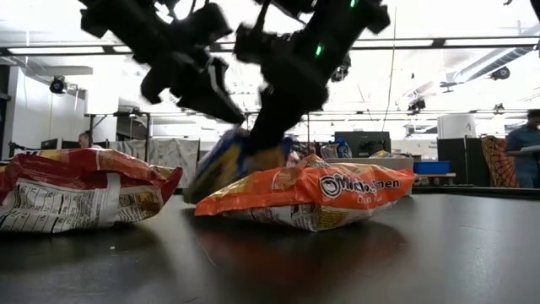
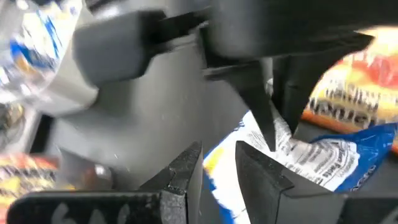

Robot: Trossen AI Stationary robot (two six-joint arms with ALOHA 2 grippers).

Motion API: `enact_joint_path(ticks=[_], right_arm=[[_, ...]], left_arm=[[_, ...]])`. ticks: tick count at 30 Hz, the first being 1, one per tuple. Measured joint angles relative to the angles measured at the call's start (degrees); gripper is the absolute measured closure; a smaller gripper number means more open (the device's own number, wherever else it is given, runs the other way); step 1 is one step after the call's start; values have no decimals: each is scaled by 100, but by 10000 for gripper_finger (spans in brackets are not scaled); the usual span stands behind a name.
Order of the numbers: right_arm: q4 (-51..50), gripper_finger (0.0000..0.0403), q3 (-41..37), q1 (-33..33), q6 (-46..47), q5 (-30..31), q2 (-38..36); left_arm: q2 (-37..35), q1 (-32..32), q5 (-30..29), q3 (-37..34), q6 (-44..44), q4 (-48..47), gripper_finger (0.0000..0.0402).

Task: Sort Maruchan noodles
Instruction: Put the blue noodle pack into the white bin

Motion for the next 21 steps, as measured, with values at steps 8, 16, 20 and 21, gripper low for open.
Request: enact_joint_path(ticks=[8, 16, 20, 21], right_arm=[[-872, 394, -294, -614, 1124, -1565, -948], [-781, 394, -1135, -1293, 2002, -2404, -1741], [-315, 394, -1731, -1646, 2295, -2811, -2002], [-93, 394, -1883, -1727, 2377, -2919, -2049]], left_arm=[[-172, -6, 17, 225, 656, 459, 322], [-278, -5, 659, 30, 655, 1492, 317], [-181, 3, 982, -29, 469, 1883, 292], [-133, 29, 976, -43, 417, 1899, 283]])
